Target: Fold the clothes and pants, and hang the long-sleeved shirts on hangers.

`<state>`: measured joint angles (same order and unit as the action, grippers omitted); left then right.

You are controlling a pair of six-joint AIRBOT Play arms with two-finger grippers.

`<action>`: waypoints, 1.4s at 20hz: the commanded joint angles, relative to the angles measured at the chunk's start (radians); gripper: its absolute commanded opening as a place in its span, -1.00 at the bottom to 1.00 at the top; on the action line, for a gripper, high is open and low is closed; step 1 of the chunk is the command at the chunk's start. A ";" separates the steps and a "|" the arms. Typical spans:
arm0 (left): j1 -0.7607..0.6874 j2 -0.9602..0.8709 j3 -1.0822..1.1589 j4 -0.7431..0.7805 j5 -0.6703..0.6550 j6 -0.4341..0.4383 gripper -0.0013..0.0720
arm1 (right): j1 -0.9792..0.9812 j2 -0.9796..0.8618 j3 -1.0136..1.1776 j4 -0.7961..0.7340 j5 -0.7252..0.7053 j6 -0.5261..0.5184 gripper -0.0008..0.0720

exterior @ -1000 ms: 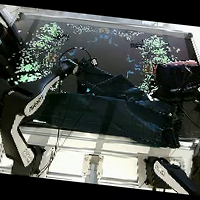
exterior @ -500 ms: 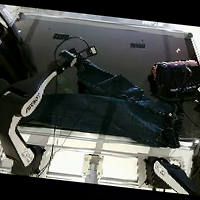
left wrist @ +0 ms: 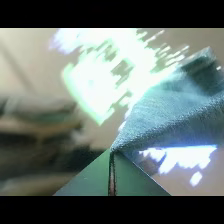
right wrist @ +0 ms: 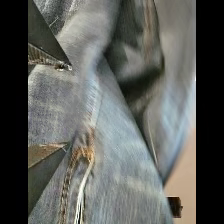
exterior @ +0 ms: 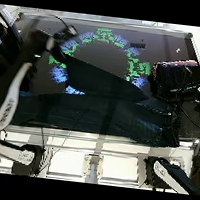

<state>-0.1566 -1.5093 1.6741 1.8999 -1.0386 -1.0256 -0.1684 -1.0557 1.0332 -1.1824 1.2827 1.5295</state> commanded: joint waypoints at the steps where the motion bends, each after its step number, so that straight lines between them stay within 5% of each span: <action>1: 0.113 0.212 0.001 0.008 -0.095 -0.049 -0.91 | 0.001 0.000 0.001 0.001 0.009 -0.001 0.45; 6: 0.184 0.373 0.001 0.006 -0.207 -0.099 -0.91 | 0.001 0.000 0.001 0.010 0.008 -0.005 0.45; 11: 0.211 0.278 0.000 0.000 -0.315 -0.137 -0.91 | 0.001 -0.020 0.001 -0.010 -0.039 -0.118 0.45; 21: 0.383 0.043 0.000 -0.032 -0.265 -0.209 -0.91 | 0.001 -0.374 0.076 -0.049 -0.297 -0.133 0.44; 28: 0.463 -0.013 -0.006 -0.076 -0.252 -0.204 -0.91 | 0.008 -0.578 0.286 0.000 -0.300 -0.108 0.40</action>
<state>0.2802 -1.4986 1.6695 1.8366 -1.2999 -1.2308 -0.1661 -1.5646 1.2514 -1.2049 0.9955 1.4101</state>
